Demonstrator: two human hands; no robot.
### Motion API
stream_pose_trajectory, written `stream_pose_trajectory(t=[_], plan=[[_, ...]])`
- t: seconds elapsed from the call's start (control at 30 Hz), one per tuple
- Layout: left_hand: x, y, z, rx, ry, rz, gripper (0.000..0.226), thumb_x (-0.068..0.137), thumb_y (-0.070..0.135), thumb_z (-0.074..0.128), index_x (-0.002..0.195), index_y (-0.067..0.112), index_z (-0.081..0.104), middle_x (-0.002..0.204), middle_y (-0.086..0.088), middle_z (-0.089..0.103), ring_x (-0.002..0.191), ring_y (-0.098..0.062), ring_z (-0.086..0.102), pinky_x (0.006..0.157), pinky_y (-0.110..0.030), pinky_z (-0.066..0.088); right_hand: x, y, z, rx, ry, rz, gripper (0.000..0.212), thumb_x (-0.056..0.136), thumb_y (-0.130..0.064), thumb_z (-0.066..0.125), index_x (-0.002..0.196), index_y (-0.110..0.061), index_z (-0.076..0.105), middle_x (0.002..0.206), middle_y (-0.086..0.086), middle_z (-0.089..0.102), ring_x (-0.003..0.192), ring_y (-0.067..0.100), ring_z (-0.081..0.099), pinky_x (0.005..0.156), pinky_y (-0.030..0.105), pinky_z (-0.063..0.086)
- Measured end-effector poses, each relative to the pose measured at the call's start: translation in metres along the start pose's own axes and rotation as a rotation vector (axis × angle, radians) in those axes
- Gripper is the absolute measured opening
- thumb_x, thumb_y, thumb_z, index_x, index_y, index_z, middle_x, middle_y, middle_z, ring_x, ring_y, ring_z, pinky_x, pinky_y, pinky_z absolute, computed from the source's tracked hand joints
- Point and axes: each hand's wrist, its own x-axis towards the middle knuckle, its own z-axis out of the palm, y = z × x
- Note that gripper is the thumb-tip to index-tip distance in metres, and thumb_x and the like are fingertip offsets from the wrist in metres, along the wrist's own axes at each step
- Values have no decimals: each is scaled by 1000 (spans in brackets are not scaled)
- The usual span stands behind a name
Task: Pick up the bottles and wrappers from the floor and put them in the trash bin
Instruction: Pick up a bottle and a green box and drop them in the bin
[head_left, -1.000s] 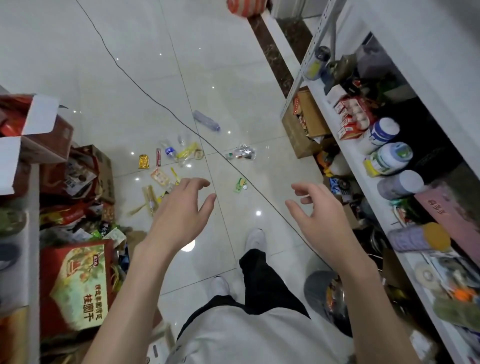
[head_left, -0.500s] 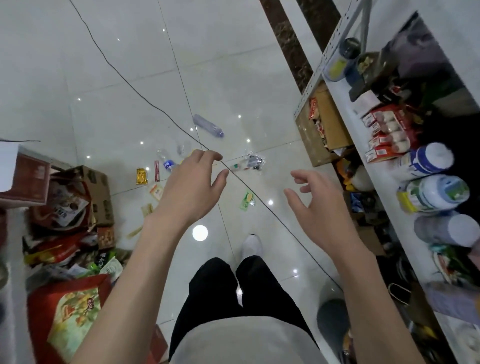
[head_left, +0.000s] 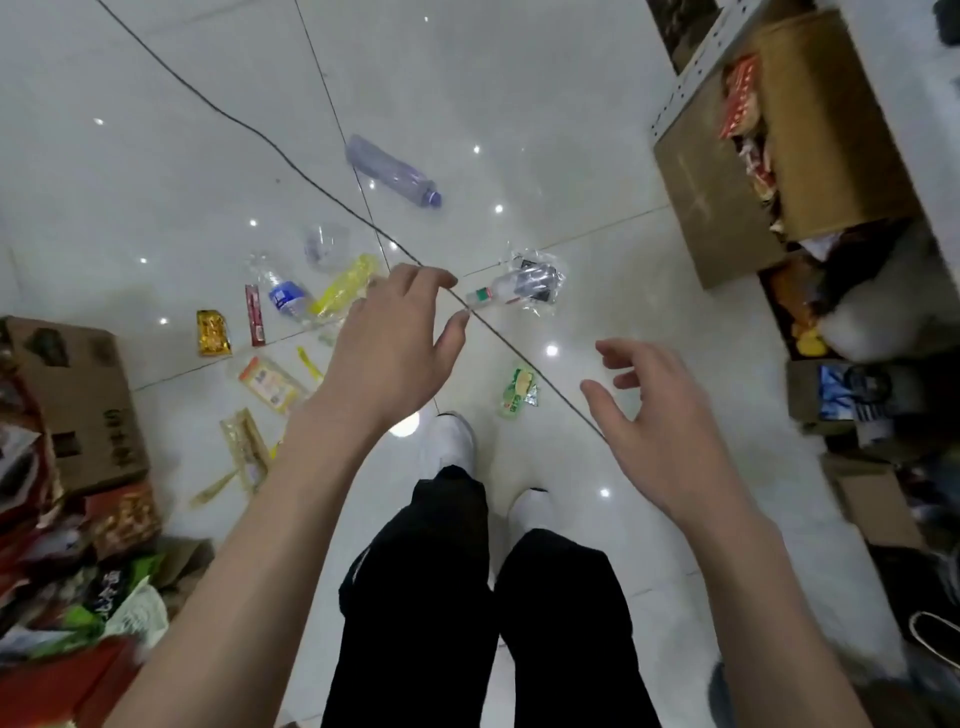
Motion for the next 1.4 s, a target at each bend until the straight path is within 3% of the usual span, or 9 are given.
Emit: stream_pose_trajectory(t=[0.4,0.6,0.83,0.97,1.1,1.27,1.4], plan=[[199,-130,279,51,-71,100,44,99,36,52,137,13,50,136,-13,51,119,-34,54,101,-45,42,165,216,197,-84,-8,-24,36,95,-31,65,130,-26,58,119,-10,56,98,3,56,87,19,38],[265,-170,389,149,-90,107,60,92,31,61,143,6,40,139,-19,45,119,-39,49,100,-47,41,207,291,272,-109,-82,-66,37,95,-32,66,131,-26,58,120,-7,57,100,4,57,88,21,41],[281,-186,437,254,-47,137,58,90,21,60,142,6,38,135,-18,48,119,-40,48,99,-47,36,218,323,325,-87,-150,-116,39,92,-26,69,129,-20,60,117,-3,57,103,16,60,91,31,46],[279,-190,450,228,32,127,50,93,8,53,141,10,40,128,-15,53,110,-38,52,93,-45,39,219,329,339,-95,-160,-152,41,89,-26,71,128,-20,60,118,-2,56,107,20,59,94,41,49],[271,-188,448,139,45,105,58,88,-1,52,143,10,39,130,-15,52,112,-36,50,90,-42,41,218,334,349,-162,-177,-206,51,82,-28,77,129,-20,60,125,1,55,111,23,54,93,42,48],[260,-186,446,69,65,83,59,85,-2,51,142,12,41,131,-13,51,113,-35,49,89,-42,42,215,339,362,-220,-178,-243,73,65,-41,90,129,-21,61,131,0,53,112,24,48,91,40,45],[253,-186,448,-2,71,60,53,89,5,53,139,14,43,131,-9,51,115,-30,50,89,-42,46,210,344,373,-298,-203,-257,96,55,-57,89,138,-24,55,142,2,46,123,29,42,98,44,42]])
